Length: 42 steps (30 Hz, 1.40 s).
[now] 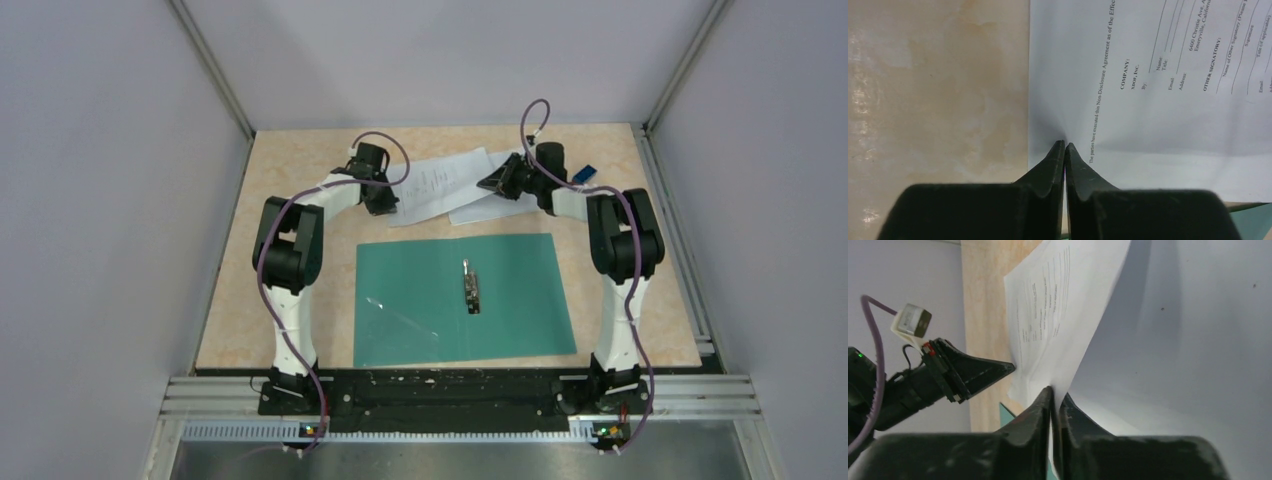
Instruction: Put the files into the folder
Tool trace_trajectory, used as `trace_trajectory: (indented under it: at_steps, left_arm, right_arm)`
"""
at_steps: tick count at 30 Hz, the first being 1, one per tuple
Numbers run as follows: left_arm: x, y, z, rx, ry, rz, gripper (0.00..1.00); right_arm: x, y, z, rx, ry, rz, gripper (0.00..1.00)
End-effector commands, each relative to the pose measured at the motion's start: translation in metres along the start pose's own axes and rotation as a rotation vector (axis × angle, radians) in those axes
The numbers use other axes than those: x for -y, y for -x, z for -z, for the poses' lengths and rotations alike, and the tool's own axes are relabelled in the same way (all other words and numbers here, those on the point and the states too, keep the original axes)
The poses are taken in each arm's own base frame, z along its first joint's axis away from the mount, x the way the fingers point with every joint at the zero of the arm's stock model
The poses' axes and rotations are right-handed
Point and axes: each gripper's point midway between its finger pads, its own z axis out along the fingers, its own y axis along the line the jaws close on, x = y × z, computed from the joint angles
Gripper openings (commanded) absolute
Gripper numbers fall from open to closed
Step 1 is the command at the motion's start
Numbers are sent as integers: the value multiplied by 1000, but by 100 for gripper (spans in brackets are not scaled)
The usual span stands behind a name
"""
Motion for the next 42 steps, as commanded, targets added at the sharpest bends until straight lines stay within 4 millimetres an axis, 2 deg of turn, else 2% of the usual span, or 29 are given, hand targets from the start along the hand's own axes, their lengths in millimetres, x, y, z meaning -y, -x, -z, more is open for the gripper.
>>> trace_trajectory:
  at_steps: [1, 4, 6, 10, 13, 17, 22, 26, 29, 32, 39, 42]
  left_arm:
    - [34, 32, 34, 75, -123, -45, 10]
    - [47, 45, 62, 117, -173, -80, 19]
    - [57, 56, 87, 159, -215, -118, 29]
    - [79, 76, 147, 262, -327, -227, 51]
    - [101, 86, 196, 345, -480, -360, 65]
    - [128, 86, 264, 418, -717, -514, 77]
    - [154, 60, 350, 509, -988, -718, 82]
    - [162, 31, 396, 507, -1170, -823, 86]
    - [163, 9, 413, 442, -1304, -865, 88]
    - [161, -6, 422, 396, -1392, -879, 89]
    - [156, -34, 408, 239, -1474, -869, 90]
    - [157, -47, 404, 200, -1504, -875, 91]
  right_arm:
    - [-30, 16, -3, 7, -1, 134, 2]
    - [-62, 20, 9, 18, 0, 254, 0]
    - [-92, 23, 24, 28, 12, 353, 0]
    - [-162, 15, 68, 18, 61, 537, 0]
    - [-211, 0, 110, 1, 118, 664, 0]
    - [-260, -40, 170, -49, 236, 778, 0]
    - [-291, -105, 234, -131, 350, 902, 0]
    - [-312, -152, 279, -173, 489, 966, 0]
    - [-321, -174, 303, -200, 568, 989, 0]
    - [-323, -185, 315, -221, 593, 1001, 0]
    - [-333, -215, 341, -289, 725, 1049, 0]
    - [-334, -221, 345, -302, 745, 1061, 0]
